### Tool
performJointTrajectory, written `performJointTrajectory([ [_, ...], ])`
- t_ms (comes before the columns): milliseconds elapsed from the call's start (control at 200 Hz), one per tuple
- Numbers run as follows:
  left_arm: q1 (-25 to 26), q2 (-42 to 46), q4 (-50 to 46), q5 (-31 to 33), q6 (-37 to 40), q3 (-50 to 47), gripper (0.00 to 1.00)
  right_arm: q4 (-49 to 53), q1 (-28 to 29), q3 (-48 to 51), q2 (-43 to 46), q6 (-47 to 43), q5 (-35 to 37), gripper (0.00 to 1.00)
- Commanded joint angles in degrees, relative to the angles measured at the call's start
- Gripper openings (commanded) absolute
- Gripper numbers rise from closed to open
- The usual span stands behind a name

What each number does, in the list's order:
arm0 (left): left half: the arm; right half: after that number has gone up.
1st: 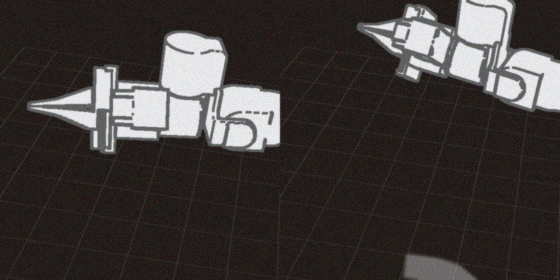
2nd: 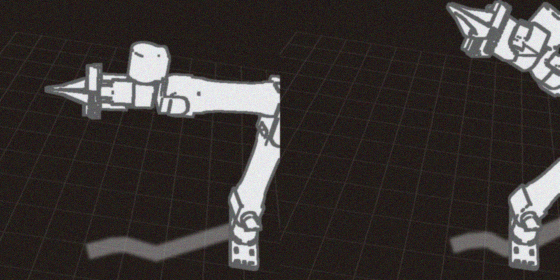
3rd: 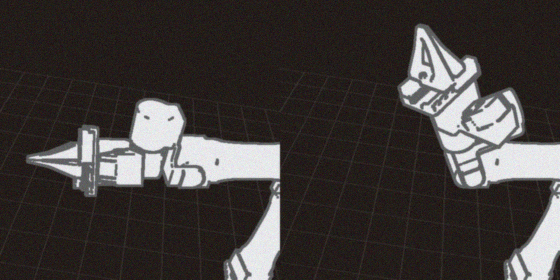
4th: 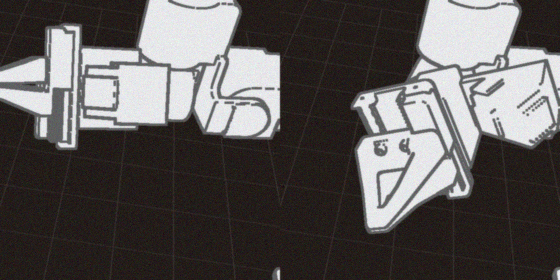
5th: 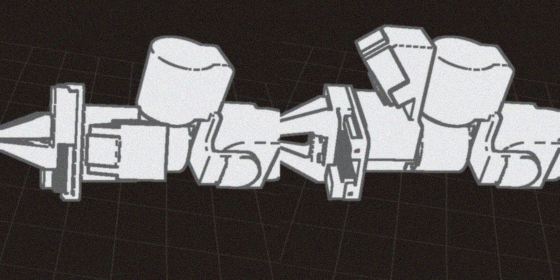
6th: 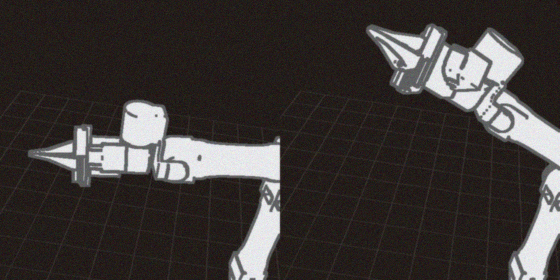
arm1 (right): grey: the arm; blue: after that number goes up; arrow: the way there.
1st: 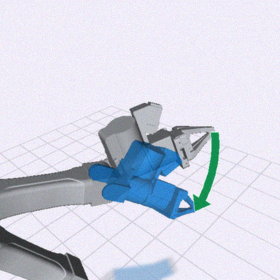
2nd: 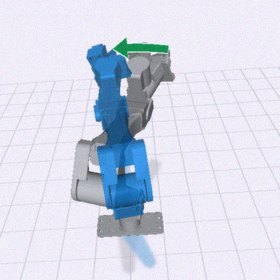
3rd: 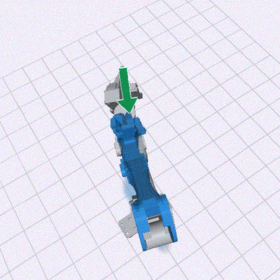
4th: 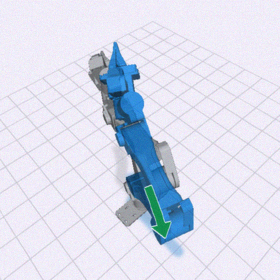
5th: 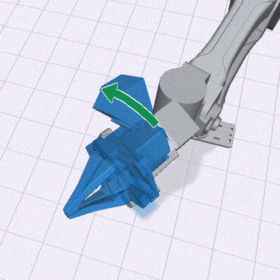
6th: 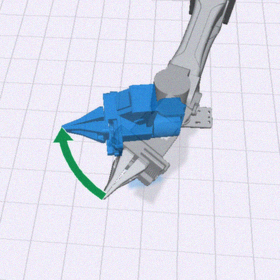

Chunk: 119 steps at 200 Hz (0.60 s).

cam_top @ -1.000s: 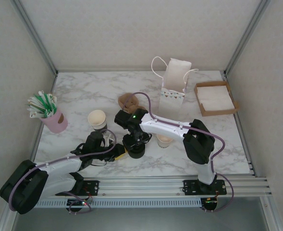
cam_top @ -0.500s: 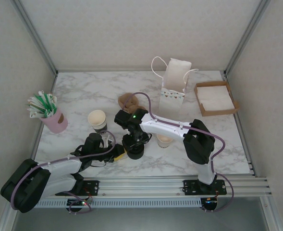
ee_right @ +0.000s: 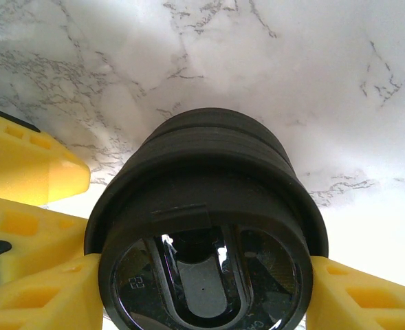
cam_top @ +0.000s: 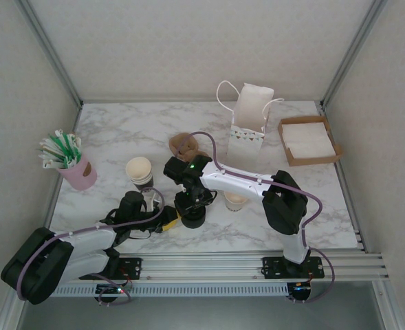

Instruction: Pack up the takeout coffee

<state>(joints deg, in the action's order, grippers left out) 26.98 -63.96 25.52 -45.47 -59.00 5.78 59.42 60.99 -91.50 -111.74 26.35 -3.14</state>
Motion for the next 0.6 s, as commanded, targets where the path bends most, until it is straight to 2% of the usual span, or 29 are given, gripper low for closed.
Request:
performJointTrajectory([
  [0,-0.54,-0.93,3.03,-1.56,-0.15,-0.54,0.50,0.32,-0.10,-1.90,1.40,0.47,-1.60,0.66],
  [340,-0.70,-3.76,3.42,-1.59,0.78,-0.40,0.50,0.42,-0.09,-1.88,2.35,0.96,-1.81,0.65],
  [591,-1.14,-0.93,-1.52,-0.68,2.26,1.01,0.50,2.57,-0.10,-2.66,4.62,1.43,1.54,0.65],
])
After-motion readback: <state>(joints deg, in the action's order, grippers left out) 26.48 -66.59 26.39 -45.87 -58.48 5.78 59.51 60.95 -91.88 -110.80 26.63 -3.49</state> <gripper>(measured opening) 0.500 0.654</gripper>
